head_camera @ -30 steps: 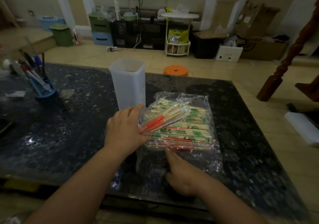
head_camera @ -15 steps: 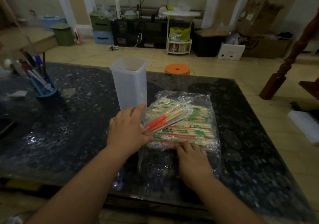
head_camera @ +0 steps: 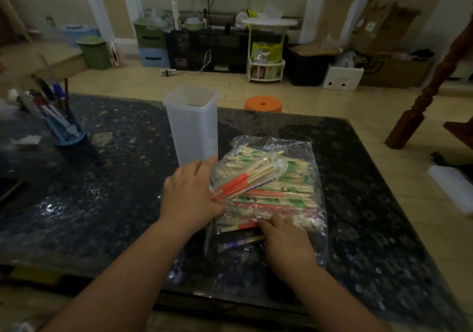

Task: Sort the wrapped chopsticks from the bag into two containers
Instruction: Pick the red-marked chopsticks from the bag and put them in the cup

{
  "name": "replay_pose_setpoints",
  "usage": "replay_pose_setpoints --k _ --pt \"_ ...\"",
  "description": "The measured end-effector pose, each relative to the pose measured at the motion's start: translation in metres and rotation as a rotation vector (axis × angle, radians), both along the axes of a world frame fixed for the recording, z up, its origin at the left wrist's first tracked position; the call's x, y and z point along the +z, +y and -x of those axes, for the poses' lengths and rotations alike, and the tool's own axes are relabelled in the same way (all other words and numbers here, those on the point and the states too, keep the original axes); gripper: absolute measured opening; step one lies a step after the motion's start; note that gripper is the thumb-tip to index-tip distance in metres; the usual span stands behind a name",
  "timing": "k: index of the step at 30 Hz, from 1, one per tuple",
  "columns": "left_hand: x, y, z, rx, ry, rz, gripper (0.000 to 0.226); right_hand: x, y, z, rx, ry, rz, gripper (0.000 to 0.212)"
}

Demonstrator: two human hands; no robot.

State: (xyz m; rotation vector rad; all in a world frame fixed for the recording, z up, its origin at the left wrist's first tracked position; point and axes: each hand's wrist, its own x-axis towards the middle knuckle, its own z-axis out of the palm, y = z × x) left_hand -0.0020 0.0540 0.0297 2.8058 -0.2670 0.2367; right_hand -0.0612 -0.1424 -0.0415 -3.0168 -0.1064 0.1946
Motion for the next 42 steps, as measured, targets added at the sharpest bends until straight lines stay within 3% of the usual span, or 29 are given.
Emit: replay_pose_setpoints --k 6,19,28,42 --pt "-0.001 0.0 -0.001 -0.004 -0.016 0.004 0.106 -0.002 -0.001 -0.001 0.043 -0.039 -0.019 0.039" --pt "0.001 -0.001 0.001 -0.005 -0.004 -0.001 0.107 -0.002 0.004 0.001 0.019 0.016 -0.027 0.05" --pt "0.001 -0.001 0.001 -0.009 0.013 -0.005 0.108 0.007 0.004 0.002 0.08 -0.029 0.105 0.035" --pt "0.002 -0.001 0.002 -0.015 0.021 -0.001 0.106 0.025 0.006 0.006 0.143 -0.11 0.078 0.025"
